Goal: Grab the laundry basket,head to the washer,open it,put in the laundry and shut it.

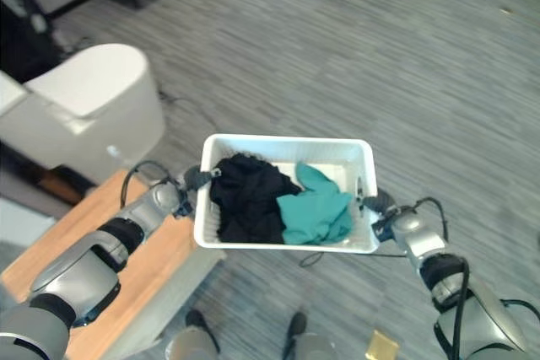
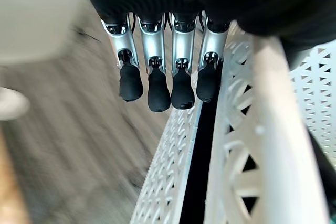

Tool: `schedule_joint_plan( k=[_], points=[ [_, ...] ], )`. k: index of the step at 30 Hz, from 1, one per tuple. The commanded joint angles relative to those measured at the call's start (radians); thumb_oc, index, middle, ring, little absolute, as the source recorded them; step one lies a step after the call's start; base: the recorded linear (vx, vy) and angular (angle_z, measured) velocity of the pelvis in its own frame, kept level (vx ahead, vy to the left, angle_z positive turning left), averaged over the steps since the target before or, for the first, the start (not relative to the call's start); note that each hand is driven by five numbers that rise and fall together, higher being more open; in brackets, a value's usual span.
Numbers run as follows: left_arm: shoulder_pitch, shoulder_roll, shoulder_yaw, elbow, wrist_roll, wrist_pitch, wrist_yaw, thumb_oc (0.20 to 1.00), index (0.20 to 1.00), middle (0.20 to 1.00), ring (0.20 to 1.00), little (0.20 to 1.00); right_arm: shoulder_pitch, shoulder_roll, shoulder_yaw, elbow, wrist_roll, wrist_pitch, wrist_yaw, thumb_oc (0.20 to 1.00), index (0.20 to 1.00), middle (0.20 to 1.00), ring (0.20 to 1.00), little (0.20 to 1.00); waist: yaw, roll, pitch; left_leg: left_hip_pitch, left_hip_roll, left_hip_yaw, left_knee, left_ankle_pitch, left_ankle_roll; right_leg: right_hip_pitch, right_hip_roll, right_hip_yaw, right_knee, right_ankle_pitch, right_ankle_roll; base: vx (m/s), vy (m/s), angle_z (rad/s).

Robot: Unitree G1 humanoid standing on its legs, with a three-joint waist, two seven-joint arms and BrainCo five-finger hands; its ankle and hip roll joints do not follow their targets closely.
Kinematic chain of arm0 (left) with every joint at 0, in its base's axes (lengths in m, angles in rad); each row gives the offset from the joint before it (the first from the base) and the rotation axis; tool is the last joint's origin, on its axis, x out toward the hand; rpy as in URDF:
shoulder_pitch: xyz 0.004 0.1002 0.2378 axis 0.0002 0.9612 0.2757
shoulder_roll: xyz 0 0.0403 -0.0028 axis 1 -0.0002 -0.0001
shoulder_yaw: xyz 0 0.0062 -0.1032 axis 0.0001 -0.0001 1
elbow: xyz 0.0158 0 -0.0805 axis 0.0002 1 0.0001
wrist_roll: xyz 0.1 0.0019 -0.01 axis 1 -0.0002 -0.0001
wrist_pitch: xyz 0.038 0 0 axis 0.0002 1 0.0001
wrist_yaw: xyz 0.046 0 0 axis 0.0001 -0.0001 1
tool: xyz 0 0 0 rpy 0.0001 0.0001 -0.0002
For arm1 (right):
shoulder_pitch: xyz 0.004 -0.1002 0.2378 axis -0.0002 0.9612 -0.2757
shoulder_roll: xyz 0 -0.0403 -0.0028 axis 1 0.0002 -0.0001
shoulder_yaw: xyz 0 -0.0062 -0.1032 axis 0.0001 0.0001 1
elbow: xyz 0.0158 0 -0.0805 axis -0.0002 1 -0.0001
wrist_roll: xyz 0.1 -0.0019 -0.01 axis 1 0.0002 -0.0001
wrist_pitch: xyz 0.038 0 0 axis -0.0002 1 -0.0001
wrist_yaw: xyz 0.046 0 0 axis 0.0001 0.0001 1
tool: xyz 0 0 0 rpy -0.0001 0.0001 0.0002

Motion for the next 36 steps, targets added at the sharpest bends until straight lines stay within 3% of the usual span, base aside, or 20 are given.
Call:
schedule_joint_plan(
  k=[1,3,4,5,9,18,21,22,25,29,31,35,36],
  points=[
    [-0.125,0.084,0.042,0.166,0.015,0.014,0.037,0.200,0.200,0.200,0.200,0.200,-0.055,-0.087,-0.092,-0.024,0.128,-0.109,0.059,0.200,0.200,0.200,0.200,0.200,0.046,-0.039,0.008,-0.116,-0.130,-0.395,0.019,-0.080,-0.036,0.040,-0.011,0.125,-0.115,0.011,0.057,-0.04,-0.212,-0.21],
    [-0.121,0.089,0.034,0.161,0.015,0.020,0.034,0.200,0.200,0.200,0.200,0.200,-0.076,-0.061,-0.077,-0.005,0.138,-0.107,0.064,0.200,0.200,0.200,0.200,0.200,0.066,-0.037,0.020,-0.106,-0.219,-0.563,0.020,-0.116,-0.029,0.040,0.015,0.168,-0.111,0.012,0.047,0.01,-0.143,-0.22],
    [-0.121,0.089,0.034,0.161,0.015,0.020,0.034,0.200,0.200,0.200,0.200,0.200,-0.076,-0.061,-0.077,-0.004,0.138,-0.107,0.065,0.200,0.200,0.200,0.200,0.200,0.064,-0.037,0.018,-0.109,-0.220,-0.565,0.018,-0.113,-0.029,0.038,0.015,0.166,-0.111,0.013,0.047,0.05,-0.078,-0.52],
    [-0.117,0.094,0.031,0.158,0.012,0.022,0.033,0.200,0.200,0.200,0.200,0.200,-0.101,-0.030,-0.056,0.040,0.135,-0.100,0.062,0.200,0.200,0.200,0.200,0.200,0.072,-0.027,0.012,-0.092,-0.251,-0.643,0.004,-0.120,-0.018,0.036,0.046,0.219,-0.115,0.015,0.043,0.04,-0.038,-0.58],
    [-0.124,0.091,0.026,0.164,0.009,0.028,0.038,0.200,0.200,0.200,0.200,0.200,-0.133,0.031,-0.039,0.113,0.145,-0.100,0.044,0.200,0.200,0.200,0.200,0.200,0.062,-0.025,0.012,-0.082,-0.243,-0.614,0.015,-0.110,-0.015,0.048,0.065,0.247,-0.143,0.024,0.029,0.04,-0.043,-0.47],
    [-0.151,0.117,0.024,0.151,-0.006,0.025,0.043,0.200,0.200,0.200,0.200,0.200,-0.149,0.050,-0.026,0.121,0.163,-0.104,0.043,0.200,0.200,0.200,0.200,0.200,0.044,-0.022,0.012,-0.038,-0.207,-0.580,0.011,-0.114,-0.020,0.061,0.091,0.258,-0.128,0.006,0.010,0.06,-0.063,0.15],
    [-0.152,0.118,0.024,0.147,-0.010,0.027,0.036,0.200,0.200,0.200,0.200,0.200,-0.139,0.037,-0.029,0.093,0.178,-0.104,0.046,0.200,0.200,0.200,0.200,0.200,0.032,-0.026,0.016,-0.057,-0.198,-0.563,0.093,-0.134,-0.023,0.068,0.098,0.264,-0.113,-0.006,0.001,0.08,-0.109,0.01],
    [-0.142,0.116,0.034,0.135,-0.012,0.029,0.033,0.200,0.200,0.200,0.200,0.200,-0.118,0.019,-0.040,0.050,0.186,-0.107,0.047,0.200,0.200,0.200,0.200,0.200,0.029,-0.035,0.028,-0.125,-0.199,-0.546,0.258,-0.126,-0.012,0.086,0.095,0.265,-0.100,-0.011,-0.007,0.08,-0.110,-0.02],
    [-0.142,0.109,0.037,0.135,-0.017,0.033,0.041,0.200,0.200,0.200,0.200,0.200,-0.097,0.004,-0.055,0.028,0.186,-0.107,0.037,0.200,0.200,0.200,0.200,0.200,0.039,-0.037,0.037,-0.212,-0.218,-0.506,0.350,-0.114,0.011,0.121,0.101,0.260,-0.097,-0.033,-0.019,0.19,-0.118,0.19],
    [-0.133,0.126,0.051,0.126,-0.022,0.031,0.041,0.200,0.200,0.200,0.200,0.200,-0.067,0.009,-0.073,0.003,0.179,-0.113,0.032,0.200,0.200,0.200,0.200,0.200,0.071,-0.028,0.025,-0.263,-0.268,-0.481,0.198,-0.087,0.013,0.166,0.122,0.276,-0.101,-0.067,-0.019,0.28,-0.018,0.18],
    [-0.111,0.141,0.055,0.092,-0.034,0.020,0.034,0.200,0.200,0.200,0.200,0.200,-0.048,0.029,-0.076,0.013,0.177,-0.128,0.023,0.200,0.200,0.200,0.200,0.200,0.110,-0.018,0.016,-0.301,-0.284,-0.411,0.040,-0.049,0.012,0.207,0.148,0.300,-0.085,-0.111,-0.020,0.43,0.019,0.22],
    [-0.090,0.146,0.060,0.088,-0.037,0.022,0.025,0.200,0.200,0.200,0.200,0.200,-0.066,0.078,-0.051,0.048,0.160,-0.125,0.027,0.200,0.200,0.200,0.200,0.200,0.144,-0.014,-0.015,-0.280,-0.302,-0.408,0.045,-0.040,0.021,0.245,0.162,0.332,-0.061,-0.145,-0.011,0.39,0.059,-0.24],
    [-0.085,0.157,0.059,0.088,-0.032,0.026,0.027,0.200,0.200,0.200,0.200,0.200,-0.072,0.102,-0.044,0.062,0.144,-0.118,0.030,0.200,0.200,0.200,0.200,0.200,0.157,-0.021,-0.033,-0.261,-0.320,-0.444,0.053,-0.035,0.036,0.258,0.161,0.355,-0.040,-0.154,-0.012,0.50,0.073,-0.91]
  ],
)
